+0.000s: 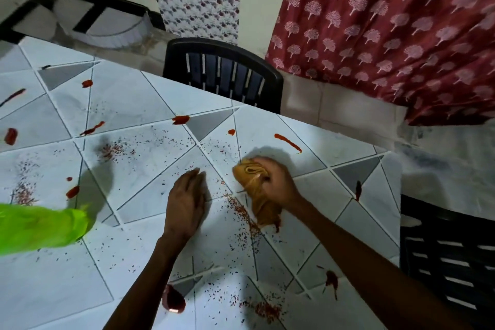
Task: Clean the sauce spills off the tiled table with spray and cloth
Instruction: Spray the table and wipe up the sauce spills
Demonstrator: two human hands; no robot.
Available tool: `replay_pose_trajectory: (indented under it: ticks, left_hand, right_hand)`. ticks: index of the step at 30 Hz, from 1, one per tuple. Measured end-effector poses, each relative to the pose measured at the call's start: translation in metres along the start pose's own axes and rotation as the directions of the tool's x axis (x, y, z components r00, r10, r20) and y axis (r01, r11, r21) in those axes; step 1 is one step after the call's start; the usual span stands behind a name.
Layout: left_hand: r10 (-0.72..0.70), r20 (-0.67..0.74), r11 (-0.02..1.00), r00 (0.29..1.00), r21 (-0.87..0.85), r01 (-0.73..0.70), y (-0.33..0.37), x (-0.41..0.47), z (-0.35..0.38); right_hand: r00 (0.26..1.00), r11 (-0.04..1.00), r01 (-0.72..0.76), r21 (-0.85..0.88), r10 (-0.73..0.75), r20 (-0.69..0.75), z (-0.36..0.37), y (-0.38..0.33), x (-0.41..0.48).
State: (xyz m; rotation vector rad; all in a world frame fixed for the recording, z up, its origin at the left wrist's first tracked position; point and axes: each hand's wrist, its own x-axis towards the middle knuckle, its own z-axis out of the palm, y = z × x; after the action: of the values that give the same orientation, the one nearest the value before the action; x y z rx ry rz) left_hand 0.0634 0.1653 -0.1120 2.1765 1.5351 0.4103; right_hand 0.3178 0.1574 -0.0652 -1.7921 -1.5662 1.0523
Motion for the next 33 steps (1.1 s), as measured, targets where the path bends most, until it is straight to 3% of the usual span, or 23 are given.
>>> replay_pose_trajectory:
  ticks: [4,7,14,18,21,26,30,33]
  left_hand:
    - [-0.016,-0.025,1.0,1.0,0.018,0.017,0.001,-0.002,-0.003]
    - [-0.065,-0.052,0.998,0.997,0.02,0.066,0.002,-0.007,-0.008]
    - [-0.102,-0.062,0.994,0.993,0.03,0.104,-0.015,-0.026,-0.02]
    - [-0.134,-0.038,0.989,0.99,0.056,0.136,-0.029,-0.028,-0.022]
    - [-0.13,-0.04,0.991,0.991,0.036,0.132,-0.038,-0.028,-0.025]
    - [-0.126,-0.053,0.992,0.991,0.016,0.127,-0.044,-0.031,-0.027]
    - [-0.132,-0.039,0.991,0.991,-0.001,0.132,-0.041,-0.034,-0.028]
    - [-0.144,-0.027,0.989,0.989,-0.015,0.144,-0.039,-0.036,-0.03]
  right_hand:
    - [0.985,0.983,-0.089,-0.163,0.062,-0.163,-0.051,0.004,0.05]
    - [0.978,0.945,-0.132,-0.299,0.075,-0.194,-0.063,0.01,0.08]
    - [0.999,0.974,0.016,-0.224,-0.007,0.041,0.019,-0.004,0.059]
    - [0.954,0.962,0.21,-0.173,-0.164,0.25,0.067,-0.022,0.023]
    - [0.928,0.956,0.259,-0.141,-0.206,0.309,0.075,-0.021,0.012]
    - [0.983,0.985,0.142,-0.099,-0.129,0.132,0.037,-0.042,0.036]
    - [0.993,0.967,0.07,-0.244,-0.092,-0.077,0.016,-0.057,0.1]
    - [0.996,0.955,0.07,-0.287,-0.083,-0.032,0.031,-0.057,0.128]
